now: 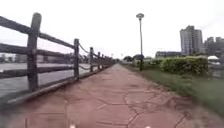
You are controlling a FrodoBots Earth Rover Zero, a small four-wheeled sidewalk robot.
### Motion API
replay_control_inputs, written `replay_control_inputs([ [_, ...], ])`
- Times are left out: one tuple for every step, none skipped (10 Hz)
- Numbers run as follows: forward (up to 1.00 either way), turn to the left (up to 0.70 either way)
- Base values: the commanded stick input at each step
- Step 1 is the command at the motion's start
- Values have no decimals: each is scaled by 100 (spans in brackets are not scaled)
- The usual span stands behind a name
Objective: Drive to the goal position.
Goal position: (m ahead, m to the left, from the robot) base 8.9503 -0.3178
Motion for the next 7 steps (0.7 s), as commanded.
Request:
replay_control_inputs([
  [100,1],
  [100,1],
  [100,1],
  [100,1],
  [100,1],
  [100,1],
  [100,1],
])
